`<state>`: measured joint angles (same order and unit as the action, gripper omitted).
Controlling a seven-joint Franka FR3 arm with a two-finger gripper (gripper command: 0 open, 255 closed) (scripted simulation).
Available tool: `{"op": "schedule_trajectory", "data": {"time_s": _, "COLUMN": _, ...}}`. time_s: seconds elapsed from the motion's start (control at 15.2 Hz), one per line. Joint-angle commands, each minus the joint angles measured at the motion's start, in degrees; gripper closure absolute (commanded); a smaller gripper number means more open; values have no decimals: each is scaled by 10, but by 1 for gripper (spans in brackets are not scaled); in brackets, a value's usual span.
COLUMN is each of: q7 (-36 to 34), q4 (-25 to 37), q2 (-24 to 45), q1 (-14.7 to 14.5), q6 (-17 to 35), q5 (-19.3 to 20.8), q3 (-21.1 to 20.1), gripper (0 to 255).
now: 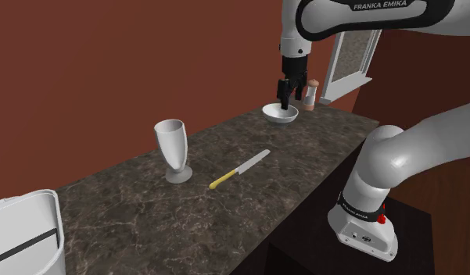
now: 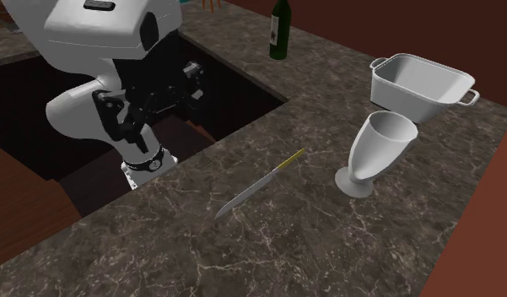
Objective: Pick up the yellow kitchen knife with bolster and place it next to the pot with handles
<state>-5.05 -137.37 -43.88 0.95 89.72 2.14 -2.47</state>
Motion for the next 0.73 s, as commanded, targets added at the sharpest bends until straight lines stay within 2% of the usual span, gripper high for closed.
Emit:
{"op": "schedule_trajectory", "data": {"time_s": 0.0, "q7": 0, "q4": 0, "q2": 0, "q1": 0, "q6": 0, "q5": 0, "q3": 0, "gripper": 0}}
{"op": "schedule_trajectory", "data": {"time_s": 0.66, "q7": 290, "q4": -30, "q2": 152, "q1": -116, "q6": 177, "q5": 24, "q3": 27, "gripper": 0}}
